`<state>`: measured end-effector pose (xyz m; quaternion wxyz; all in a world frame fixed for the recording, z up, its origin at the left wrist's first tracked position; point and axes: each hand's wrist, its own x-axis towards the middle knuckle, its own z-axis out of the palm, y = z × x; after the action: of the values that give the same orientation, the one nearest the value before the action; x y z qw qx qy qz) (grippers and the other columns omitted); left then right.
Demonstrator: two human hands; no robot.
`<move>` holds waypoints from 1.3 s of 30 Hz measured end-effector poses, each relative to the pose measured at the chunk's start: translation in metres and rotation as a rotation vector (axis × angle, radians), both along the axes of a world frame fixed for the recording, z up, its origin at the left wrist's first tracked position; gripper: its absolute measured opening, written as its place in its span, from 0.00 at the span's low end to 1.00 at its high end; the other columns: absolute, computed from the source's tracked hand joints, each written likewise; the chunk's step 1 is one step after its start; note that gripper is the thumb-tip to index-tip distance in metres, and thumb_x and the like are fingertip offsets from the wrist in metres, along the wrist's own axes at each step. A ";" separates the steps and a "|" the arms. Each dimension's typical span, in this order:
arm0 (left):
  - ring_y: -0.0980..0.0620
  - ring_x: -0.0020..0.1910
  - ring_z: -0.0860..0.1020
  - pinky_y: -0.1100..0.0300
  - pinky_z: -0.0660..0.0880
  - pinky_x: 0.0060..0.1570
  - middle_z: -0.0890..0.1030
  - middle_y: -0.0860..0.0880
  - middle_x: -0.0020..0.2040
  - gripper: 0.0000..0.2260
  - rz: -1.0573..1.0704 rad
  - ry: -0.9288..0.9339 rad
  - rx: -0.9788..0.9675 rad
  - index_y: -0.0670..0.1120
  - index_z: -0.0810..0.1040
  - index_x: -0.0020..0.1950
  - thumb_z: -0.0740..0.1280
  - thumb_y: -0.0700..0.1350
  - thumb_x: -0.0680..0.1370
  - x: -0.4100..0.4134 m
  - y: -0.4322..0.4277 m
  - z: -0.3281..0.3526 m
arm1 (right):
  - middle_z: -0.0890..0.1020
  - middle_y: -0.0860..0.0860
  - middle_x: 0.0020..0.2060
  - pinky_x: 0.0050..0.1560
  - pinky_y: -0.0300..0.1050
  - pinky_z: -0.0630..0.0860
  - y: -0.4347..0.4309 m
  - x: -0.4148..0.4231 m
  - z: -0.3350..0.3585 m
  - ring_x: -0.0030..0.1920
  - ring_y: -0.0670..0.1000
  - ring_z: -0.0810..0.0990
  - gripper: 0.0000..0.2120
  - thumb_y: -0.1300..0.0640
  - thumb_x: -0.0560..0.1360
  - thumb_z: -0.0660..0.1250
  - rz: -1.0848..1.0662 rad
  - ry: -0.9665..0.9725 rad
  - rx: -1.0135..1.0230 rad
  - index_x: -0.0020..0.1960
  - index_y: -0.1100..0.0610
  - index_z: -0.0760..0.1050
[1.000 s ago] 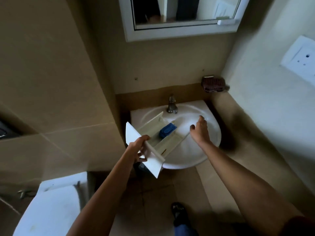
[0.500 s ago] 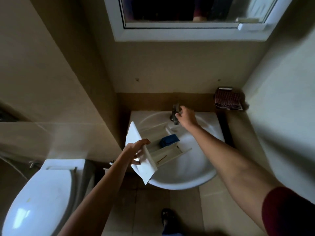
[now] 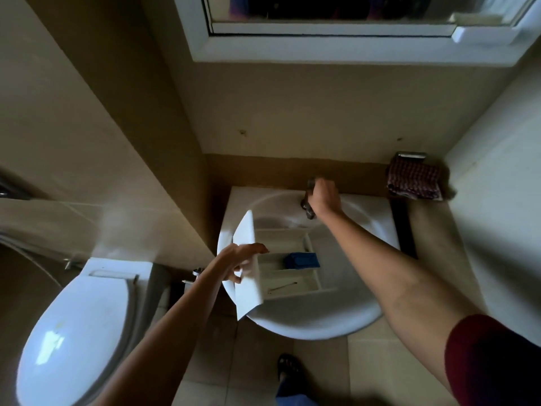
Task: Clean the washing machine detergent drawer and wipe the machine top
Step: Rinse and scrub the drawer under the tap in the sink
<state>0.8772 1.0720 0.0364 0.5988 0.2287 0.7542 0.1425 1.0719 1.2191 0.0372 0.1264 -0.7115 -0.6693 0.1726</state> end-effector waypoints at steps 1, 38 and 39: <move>0.40 0.66 0.70 0.42 0.74 0.58 0.71 0.43 0.66 0.33 -0.006 -0.002 -0.008 0.43 0.67 0.65 0.76 0.55 0.67 0.001 0.002 0.000 | 0.78 0.60 0.57 0.54 0.52 0.79 0.001 0.003 -0.001 0.57 0.59 0.79 0.15 0.63 0.75 0.67 0.006 0.027 0.005 0.62 0.62 0.74; 0.40 0.71 0.65 0.46 0.68 0.63 0.64 0.42 0.74 0.40 -0.217 0.010 -0.165 0.44 0.62 0.74 0.71 0.62 0.69 0.041 0.060 -0.031 | 0.80 0.51 0.45 0.42 0.30 0.75 -0.019 0.046 -0.034 0.44 0.45 0.78 0.12 0.58 0.74 0.71 -0.261 0.692 0.203 0.55 0.61 0.76; 0.40 0.71 0.65 0.46 0.67 0.64 0.64 0.42 0.74 0.41 -0.215 0.008 -0.161 0.43 0.61 0.74 0.71 0.63 0.70 0.042 0.061 -0.032 | 0.81 0.53 0.44 0.41 0.33 0.77 -0.028 0.047 -0.042 0.43 0.47 0.79 0.09 0.58 0.75 0.69 -0.359 0.716 0.199 0.53 0.61 0.76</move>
<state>0.9187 1.1327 0.0040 0.6239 0.2601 0.7368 0.0154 1.1187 1.1907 -0.0050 0.4477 -0.6963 -0.4616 0.3188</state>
